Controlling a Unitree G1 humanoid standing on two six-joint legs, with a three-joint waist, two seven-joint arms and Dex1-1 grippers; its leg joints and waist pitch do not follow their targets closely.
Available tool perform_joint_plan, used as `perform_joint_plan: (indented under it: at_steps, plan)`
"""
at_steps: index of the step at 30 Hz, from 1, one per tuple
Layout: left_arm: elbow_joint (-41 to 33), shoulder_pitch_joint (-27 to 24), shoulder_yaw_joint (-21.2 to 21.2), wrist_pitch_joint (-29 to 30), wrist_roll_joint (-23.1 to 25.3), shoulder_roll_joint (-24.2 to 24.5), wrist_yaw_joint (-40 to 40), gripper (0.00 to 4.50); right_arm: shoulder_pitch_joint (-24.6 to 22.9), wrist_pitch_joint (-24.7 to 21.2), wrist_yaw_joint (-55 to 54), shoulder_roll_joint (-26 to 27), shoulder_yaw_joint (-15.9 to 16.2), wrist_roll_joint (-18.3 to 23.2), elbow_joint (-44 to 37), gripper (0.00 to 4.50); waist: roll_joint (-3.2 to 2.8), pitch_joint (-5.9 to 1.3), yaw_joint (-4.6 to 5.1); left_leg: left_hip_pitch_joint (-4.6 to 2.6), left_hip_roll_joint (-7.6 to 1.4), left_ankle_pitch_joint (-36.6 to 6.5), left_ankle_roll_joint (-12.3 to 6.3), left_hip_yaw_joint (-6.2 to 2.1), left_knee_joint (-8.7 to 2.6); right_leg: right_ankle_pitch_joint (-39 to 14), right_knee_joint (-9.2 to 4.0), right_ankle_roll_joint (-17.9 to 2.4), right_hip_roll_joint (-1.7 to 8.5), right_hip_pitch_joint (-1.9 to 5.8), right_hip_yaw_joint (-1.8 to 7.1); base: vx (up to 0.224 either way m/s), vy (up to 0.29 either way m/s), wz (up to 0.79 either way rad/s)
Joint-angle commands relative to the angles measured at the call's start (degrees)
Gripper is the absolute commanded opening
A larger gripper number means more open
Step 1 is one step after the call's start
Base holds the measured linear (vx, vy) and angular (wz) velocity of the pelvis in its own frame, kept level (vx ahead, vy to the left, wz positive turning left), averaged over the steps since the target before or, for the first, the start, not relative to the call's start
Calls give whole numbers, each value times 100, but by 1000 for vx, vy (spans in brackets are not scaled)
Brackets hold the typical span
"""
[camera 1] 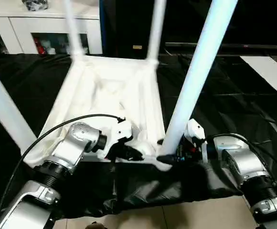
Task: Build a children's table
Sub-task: Rotate leg to tighten
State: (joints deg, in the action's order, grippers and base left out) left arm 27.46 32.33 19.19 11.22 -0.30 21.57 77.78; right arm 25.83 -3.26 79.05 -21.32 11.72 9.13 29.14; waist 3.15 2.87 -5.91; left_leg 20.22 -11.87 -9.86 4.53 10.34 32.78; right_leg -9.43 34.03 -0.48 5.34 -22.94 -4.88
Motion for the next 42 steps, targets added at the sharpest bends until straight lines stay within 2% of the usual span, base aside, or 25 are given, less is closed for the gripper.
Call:
perform_joint_plan:
  at_steps: [1, 4, 8, 11, 12, 13, 14, 17, 18, 19, 21, 22, 24, 26, 29, 30, 31, 32, 34, 35, 37, 40, 41, 42]
  plan:
    - [37, 337, -36, -74, -40, -126, -282, 0, -197, -66, 637, 180, 764, -54, -221, 230, 6, -328, 9, -31, -176, -1638, -153, -31, -397, -2092, -435, -1022, 320, 240, 270, 0, 0, 0]
    - [82, 347, -48, -101, -41, -112, -295, 0, -197, -59, 653, 198, 764, -71, -211, 212, 7, -331, 3, -26, -175, -1582, -146, -35, -399, -2060, -427, -1007, 324, 245, 271, 0, 0, 0]
    - [84, 309, -141, -82, -29, -156, -520, 0, -188, -35, 371, 334, 602, -52, -81, 205, 11, -325, 5, -28, -172, -1612, -141, -34, -398, -2149, -435, -1003, 330, 239, 269, 0, 0, 0]
    - [-94, 214, -281, 131, 5, -206, -887, 0, -190, 35, -364, 607, 310, -52, 55, 203, -13, -321, 16, -34, -170, -1645, -113, -34, -401, -2243, -451, -964, 333, 228, 275, 0, 0, 0]
    - [-144, 182, -317, 203, 33, -223, -1021, 0, -187, 56, -633, 695, 217, -71, 109, 203, -8, -313, 51, -34, -159, -1749, -24, -54, -412, -2441, -466, -910, 335, 225, 260, 0, 0, 0]
    - [-240, 127, -360, 320, 70, -258, -1219, 0, -181, 138, -994, 805, 104, -119, 196, 200, -20, -311, 58, -49, -160, -1793, -3, -58, -416, -2516, -479, -887, 337, 212, 260, 0, 0, 0]
    - [-300, 92, -383, 387, 92, -282, -1337, 0, -177, 194, -1202, 866, 43, -153, 250, 198, -8, -307, 99, -39, -159, -1850, 38, -69, -418, -2647, -486, -842, 346, 211, 254, 0, 0, 0]
    - [-747, -143, -462, 822, 177, -447, -1819, 0, -147, 193, -2066, 1120, -183, -270, 489, 196, 4, -304, 166, -2, -159, -1891, 77, -99, -432, -2903, -504, -700, 348, 236, 231, 0, 0, 0]
    - [-994, -266, -479, 1012, 229, -550, -2028, 0, -117, 118, -2523, 1274, -284, -315, 607, 196, 17, -294, 215, 8, -153, -1915, 69, -102, -431, -2968, -521, -682, 341, 224, 226, 0, 0, 0]
    - [-994, -266, -479, 1012, 229, -550, -2028, 0, -117, 118, -2523, 1274, -284, -315, 607, 195, 10, -295, 258, -5, -140, -1959, 63, -102, -426, -3079, -544, -656, 337, 206, 221, 0, 0, 0]
    - [-1232, -364, -486, 1257, 288, -744, -2303, 0, -39, 6, -3108, 1538, -418, -330, 787, 194, 22, -306, 305, 21, -140, -1885, 43, -106, -423, -2957, -532, -669, 329, 218, 226, 0, 0, 0]
    - [-1402, -417, -418, 1409, 355, -911, -2490, 0, 48, -138, -3747, 1819, -552, -374, 959, 194, 16, -301, 333, 18, -137, -1903, 48, -109, -424, -2957, -537, -676, 323, 204, 221, 0, 0, 0]
    - [-1449, -420, -369, 1476, 380, -1009, -2585, 0, 106, -180, -4115, 1977, -614, -422, 1067, 194, 7, -307, 377, 31, -117, -1934, 53, -126, -419, -3038, -550, -629, 315, 217, 202, 0, 0, 0]
    - [-1498, -416, -305, 1563, 384, -1111, -2703, 0, 171, -181, -4490, 2152, -677, -477, 1189, 194, -6, -313, 394, 21, -117, -1958, 65, -125, -424, -2929, -554, -618, 308, 194, 206, 0, 0, 0]
    - [-1542, -399, -257, 1672, 346, -1183, -2784, 0, 167, -73, -4528, 2266, -674, -451, 1098, 194, -32, -322, 383, -11, -124, -2037, 52, -113, -417, -2644, -538, -710, 292, 177, 222, 0, 0, 0]
    - [-1554, -397, -261, 1701, 354, -1182, -2797, 0, 158, -58, -4509, 2273, -693, -441, 1064, 229, -36, -323, 379, 7, -129, -1992, 30, -112, -426, -2442, -516, -762, 284, 193, 227, 0, 0, 0]
    - [-1541, -384, -271, 1695, 374, -1175, -2816, 0, 149, -66, -4498, 2267, -714, -437, 1024, 229, -58, -331, 375, 13, -132, -1923, 20, -107, -428, -2218, -494, -820, 273, 205, 232, 0, 0, 0]
    - [-1478, -354, -293, 1637, 387, -1139, -2781, 0, 137, -100, -4333, 2202, -712, -413, 956, 264, -54, -331, 376, 18, -129, -1883, 8, -99, -428, -2061, -475, -875, 263, 214, 232, 0, 0, 0]
    - [-1416, -340, -285, 1547, 396, -1084, -2730, 0, 123, -82, -4219, 2109, -631, -443, 912, 267, -69, -329, 377, 16, -132, -1897, -6, -95, -427, -1984, -470, -933, 265, 222, 236, 0, 0, 0]
    - [-1412, -342, -279, 1532, 398, -1073, -2724, 0, 119, -74, -4216, 2097, -617, -457, 905, 293, -65, -332, 372, 11, -134, -1900, -4, -93, -425, -1974, -470, -958, 273, 223, 238, 0, 0, 0]
    - [-1354, -330, -227, 1365, 372, -930, -2532, 0, 53, 73, -3961, 1863, -435, -614, 747, 293, -56, -330, 356, 6, -129, -1888, -7, -89, -420, -1950, -473, -962, 269, 229, 236, 0, 0, 0]
    - [-1310, -306, -178, 1236, 327, -768, -2254, 0, 22, 116, -3563, 1650, -351, -602, 625, 293, -51, -326, 347, 11, -137, -1812, -62, -80, -421, -1840, -453, -1005, 273, 235, 248, 0, 0, 0]
    - [-1257, -280, -140, 1060, 262, -603, -1918, 0, 12, 190, -3067, 1445, -279, -526, 556, 293, -31, -331, 334, 13, -128, -1789, -101, -81, -414, -1876, -454, -993, 273, 255, 239, 0, 0, 0]
    - [-1257, -280, -140, 1060, 262, -603, -1918, 0, 12, 190, -3067, 1445, -279, -526, 556, 293, -43, -333, 329, 13, -134, -1778, -111, -78, -411, -1847, -444, -1004, 275, 252, 246, 0, 0, 0]
